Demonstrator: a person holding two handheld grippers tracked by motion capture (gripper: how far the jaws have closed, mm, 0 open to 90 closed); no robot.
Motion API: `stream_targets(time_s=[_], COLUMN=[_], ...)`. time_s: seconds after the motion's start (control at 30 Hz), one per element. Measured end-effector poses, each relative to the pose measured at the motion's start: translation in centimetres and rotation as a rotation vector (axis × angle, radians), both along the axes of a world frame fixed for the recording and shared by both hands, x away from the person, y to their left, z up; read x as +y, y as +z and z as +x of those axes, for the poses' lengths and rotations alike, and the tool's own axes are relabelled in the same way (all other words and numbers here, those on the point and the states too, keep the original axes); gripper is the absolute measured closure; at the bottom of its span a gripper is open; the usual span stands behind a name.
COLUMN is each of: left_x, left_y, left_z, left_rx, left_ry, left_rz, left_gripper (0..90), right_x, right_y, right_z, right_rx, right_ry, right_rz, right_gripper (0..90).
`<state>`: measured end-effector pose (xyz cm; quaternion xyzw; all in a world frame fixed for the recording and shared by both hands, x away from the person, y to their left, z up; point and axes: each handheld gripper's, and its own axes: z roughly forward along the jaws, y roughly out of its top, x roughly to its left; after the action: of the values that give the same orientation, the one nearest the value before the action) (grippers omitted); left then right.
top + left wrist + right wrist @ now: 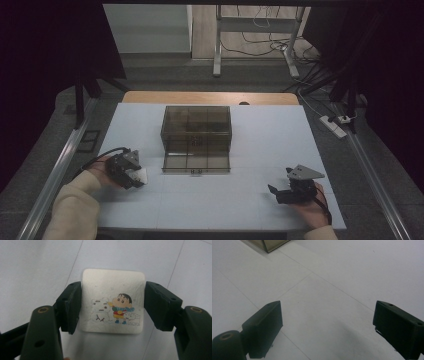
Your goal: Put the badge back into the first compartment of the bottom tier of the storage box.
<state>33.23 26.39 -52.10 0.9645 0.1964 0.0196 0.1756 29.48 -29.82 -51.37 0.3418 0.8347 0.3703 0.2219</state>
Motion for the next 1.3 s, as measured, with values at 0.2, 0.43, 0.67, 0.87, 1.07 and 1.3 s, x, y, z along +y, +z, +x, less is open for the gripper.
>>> stream_targets(time_s=[0.2,0.43,0.67,0.87,1.07,1.3], left_x=[-0.02,0.14,0.34,0.50,0.62,0.75], left_y=[0.00,-0.03,0.04,0.07,0.37,0.55], left_z=[-0.09,-0.09,-0.02,0.11,0.14,0.45], left_rx=[-0.007,-0.007,-0.042,-0.055,-0.066,-0.069], left_ry=[0.001,0.004,0.040,0.072,0.132,0.208], left_rz=[-0.001,-0.013,-0.021,-0.053,-0.106,-0.163], left_gripper=[33.5,33.5,33.5,33.5,33.5,33.5], right_x=[0.01,-0.03,-0.01,-0.02,-0.02,-0.04], right_y=[-0.02,-0.05,-0.04,-0.05,-0.02,-0.04], right_z=[0.01,0.03,0.01,0.02,-0.01,-0.01], right_rx=[-0.001,0.004,0.005,0.006,0.003,0.000], right_ry=[0.002,-0.001,0.001,0.001,0.001,-0.001], right_rz=[-0.001,-0.001,-0.001,-0.001,-0.001,0.006], right_gripper=[8.7,8.7,8.7,8.7,8.7,8.7])
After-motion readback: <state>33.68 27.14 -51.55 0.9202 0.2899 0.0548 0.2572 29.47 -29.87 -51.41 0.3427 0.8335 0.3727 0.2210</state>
